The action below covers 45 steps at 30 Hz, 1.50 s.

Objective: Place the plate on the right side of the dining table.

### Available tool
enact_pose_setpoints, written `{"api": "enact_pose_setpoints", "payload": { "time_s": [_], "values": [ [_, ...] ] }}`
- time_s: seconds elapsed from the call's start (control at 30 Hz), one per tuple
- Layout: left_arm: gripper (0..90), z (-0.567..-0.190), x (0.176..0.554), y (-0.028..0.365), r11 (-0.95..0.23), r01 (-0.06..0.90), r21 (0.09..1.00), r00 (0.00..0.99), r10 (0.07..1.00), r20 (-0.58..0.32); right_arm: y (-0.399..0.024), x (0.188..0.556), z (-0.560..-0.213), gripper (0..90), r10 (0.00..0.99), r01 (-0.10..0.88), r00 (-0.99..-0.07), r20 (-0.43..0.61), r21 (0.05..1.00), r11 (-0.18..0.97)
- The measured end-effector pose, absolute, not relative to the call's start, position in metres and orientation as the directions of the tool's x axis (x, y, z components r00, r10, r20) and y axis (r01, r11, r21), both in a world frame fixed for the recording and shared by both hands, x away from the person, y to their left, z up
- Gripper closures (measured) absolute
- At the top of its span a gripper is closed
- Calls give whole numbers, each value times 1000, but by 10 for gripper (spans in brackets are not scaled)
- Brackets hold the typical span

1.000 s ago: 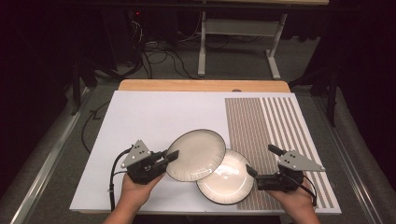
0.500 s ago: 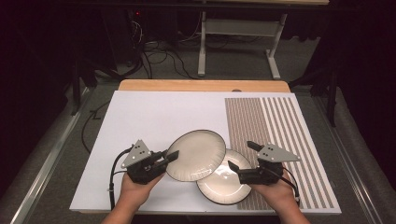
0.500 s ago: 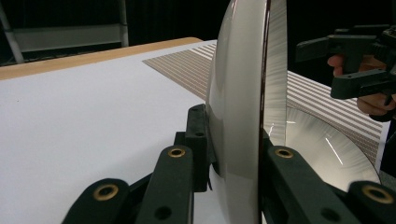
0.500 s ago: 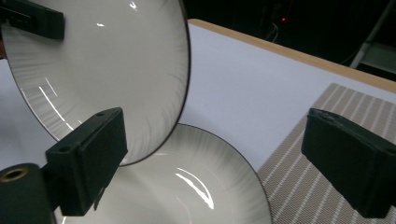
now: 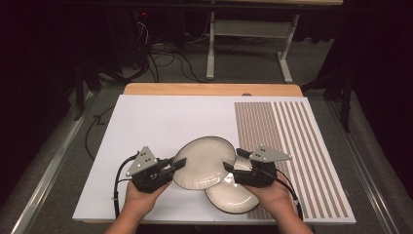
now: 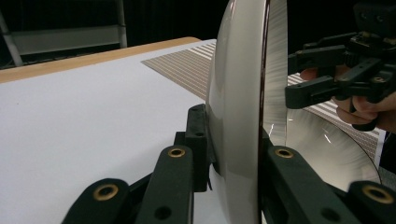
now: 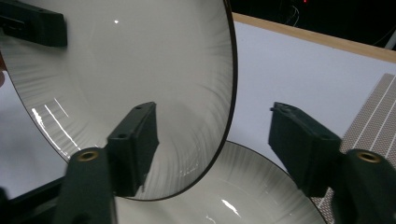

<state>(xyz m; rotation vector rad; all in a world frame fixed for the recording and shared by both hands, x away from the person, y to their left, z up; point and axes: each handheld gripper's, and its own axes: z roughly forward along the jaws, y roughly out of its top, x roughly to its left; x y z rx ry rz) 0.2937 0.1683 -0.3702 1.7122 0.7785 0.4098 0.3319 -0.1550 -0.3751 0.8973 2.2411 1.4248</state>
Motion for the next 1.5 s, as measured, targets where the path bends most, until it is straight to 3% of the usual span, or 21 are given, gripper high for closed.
{"api": "enact_pose_setpoints", "payload": {
  "time_s": [0.07, 0.1, 0.17, 0.27, 0.5, 0.83, 1.5],
  "values": [
    [779, -370, 294, 169, -129, 285, 950, 719, 684, -122, -154, 332, -376, 451, 663, 341, -745, 71, 895, 287],
    [778, -370, 294, 169, -130, 284, 950, 719, 684, -121, -153, 333, -376, 525, 660, 345, -747, 82, 896, 279],
    [778, -370, 294, 169, -132, 285, 950, 719, 684, -121, -153, 333, -376, 551, 655, 351, -750, 95, 896, 272],
    [776, -371, 294, 170, -132, 285, 949, 718, 686, -120, -152, 335, -377, 677, 643, 369, -756, 120, 891, 266],
    [775, -372, 293, 171, -131, 282, 951, 718, 686, -118, -153, 339, -379, 724, 634, 422, -748, 194, 877, 229],
    [776, -374, 292, 172, -115, 286, 951, 713, 688, -131, -154, 342, -382, 828, 636, 440, -740, 220, 873, 210],
    [781, -358, 300, 162, -57, 321, 945, 708, 678, -200, -169, 333, -361, 865, 643, 395, -739, 200, 902, 174]
  ]
}}
